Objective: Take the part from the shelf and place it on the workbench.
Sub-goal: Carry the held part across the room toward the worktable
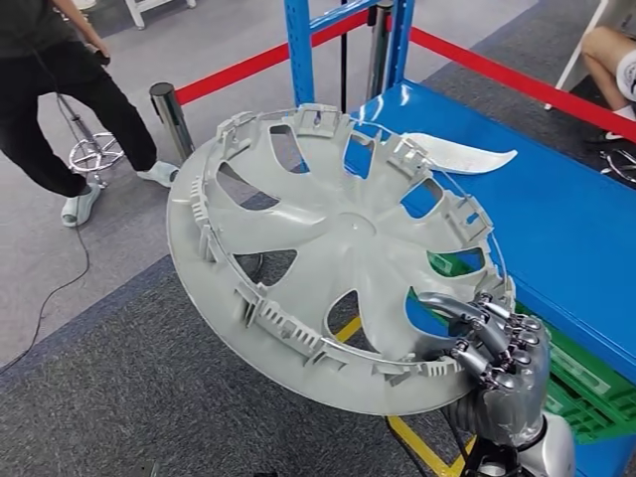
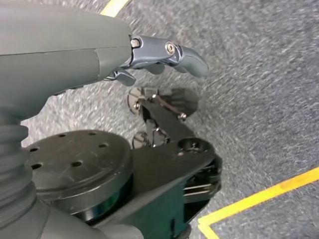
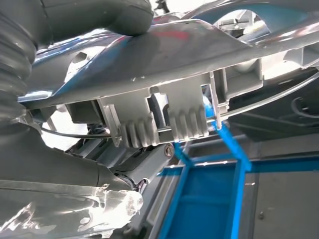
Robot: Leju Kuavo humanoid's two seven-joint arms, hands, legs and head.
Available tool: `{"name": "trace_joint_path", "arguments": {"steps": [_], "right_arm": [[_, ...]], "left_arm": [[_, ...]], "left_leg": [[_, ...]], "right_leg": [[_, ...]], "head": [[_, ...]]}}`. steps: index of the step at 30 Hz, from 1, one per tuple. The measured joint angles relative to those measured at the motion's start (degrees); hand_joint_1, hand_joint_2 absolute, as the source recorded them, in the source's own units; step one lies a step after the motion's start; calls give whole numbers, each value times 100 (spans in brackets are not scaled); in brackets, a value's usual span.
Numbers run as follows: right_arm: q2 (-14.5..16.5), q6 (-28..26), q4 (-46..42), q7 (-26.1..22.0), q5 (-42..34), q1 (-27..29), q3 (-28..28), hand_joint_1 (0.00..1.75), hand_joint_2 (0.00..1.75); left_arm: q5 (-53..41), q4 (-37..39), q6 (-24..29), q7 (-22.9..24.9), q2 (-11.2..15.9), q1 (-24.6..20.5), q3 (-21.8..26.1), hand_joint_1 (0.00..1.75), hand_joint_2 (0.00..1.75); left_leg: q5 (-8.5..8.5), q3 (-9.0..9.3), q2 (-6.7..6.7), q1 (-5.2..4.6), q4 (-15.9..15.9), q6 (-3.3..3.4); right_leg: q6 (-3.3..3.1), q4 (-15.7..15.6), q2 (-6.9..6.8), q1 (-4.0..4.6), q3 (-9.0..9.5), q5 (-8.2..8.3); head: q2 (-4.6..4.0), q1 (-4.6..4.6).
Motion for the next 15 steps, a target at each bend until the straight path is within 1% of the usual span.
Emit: {"name": "trace_joint_path", "arguments": {"steps": [1, 2, 3, 4, 5, 6, 8, 9, 10, 11, 12, 13, 14, 15], "right_arm": [[0, -1, 0, -5, -7, -2, 0, 175, 175], [0, -1, 0, -8, -11, -6, 0, 175, 175], [0, -2, 0, -7, -13, -8, 0, 175, 175], [-1, -4, 0, -7, -16, -11, 0, 175, 175], [-1, -7, 0, -8, -19, -12, 1, 175, 175], [-2, -10, 0, -10, -21, -13, 1, 175, 175], [-2, -13, 0, -16, -22, -17, 2, 175, 175], [-2, -14, 0, -17, -26, -20, 2, 175, 175], [-2, -15, 0, -19, -34, -23, 2, 175, 175], [-2, -17, 0, -21, -42, -27, 3, 175, 175], [-2, -19, 0, -25, -48, -28, 3, 175, 175], [-2, -21, 0, -31, -48, -26, 4, 175, 175], [-3, -22, 0, -34, -37, -20, 5, 175, 175], [-3, -25, 0, -37, -20, -11, 6, 175, 175]], "left_arm": [[-7, 0, -38, -1, -1, 7, 0, 0, 175], [-11, 0, -60, -2, -1, 10, 0, 0, 175], [-14, 0, -72, -3, -1, 6, 0, 0, 175], [-15, 0, -77, -4, -2, -5, 0, 0, 175], [-16, 0, -78, -5, -3, -13, 0, 0, 175], [-17, 0, -79, -6, -4, -16, 0, 0, 175], [-19, 0, -95, -6, -5, 3, 0, 0, 175], [-20, 0, -116, -2, -5, 15, 0, 0, 175], [-29, 0, -137, 6, -4, 19, 1, 0, 175], [-40, 0, -157, 14, -6, 16, 1, 0, 175], [-52, 0, -166, 20, -10, 8, 1, 0, 175], [-65, 0, -166, 17, -18, -1, 1, 0, 175], [-77, 0, -167, -9, -29, -2, 0, 0, 175], [-90, 0, -170, -58, -39, 3, -1, 0, 175]], "left_leg": [[157, 121, 26, -1, -224, 9], [352, 337, 104, -7, -609, 28], [501, 572, 247, -27, -1033, 52], [597, 753, 356, -45, -1362, 84], [633, 855, 436, -63, -1560, 116], [626, 877, 450, -78, -1631, 144], [647, 875, 311, -70, -1661, 209], [658, 888, 246, -57, -1680, 241], [671, 904, 177, -41, -1699, 274], [676, 916, 112, -27, -1708, 298], [674, 917, 43, -26, -1707, 313], [673, 919, -31, -26, -1707, 323], [671, 922, -108, -27, -1706, 327], [670, 929, -190, -26, -1704, 327]], "right_leg": [[6, 0, -76, 2, 8, -6], [19, 0, -147, 5, 21, -14], [39, 4, -211, 20, 34, -29], [65, 5, -263, 37, 45, -44], [91, 3, -314, 54, 56, -56], [118, -5, -363, 69, 65, -64], [178, -29, -447, 64, 100, -83], [205, 27, -388, 56, 92, -138], [226, 196, -276, 49, 29, -249], [236, 501, -121, 43, -108, -415], [239, 907, 28, 47, -302, -602], [241, 1303, 109, 51, -507, -751], [244, 1571, 149, 55, -660, -811], [245, 1627, 166, 56, -717, -751]], "head": [[0, 0], [0, -1], [-1, -2], [0, -3], [0, -4], [0, -3], [0, 3], [0, 8], [0, 17], [-1, 31], [-1, 44], [-1, 54], [-1, 59], [-1, 61]]}}
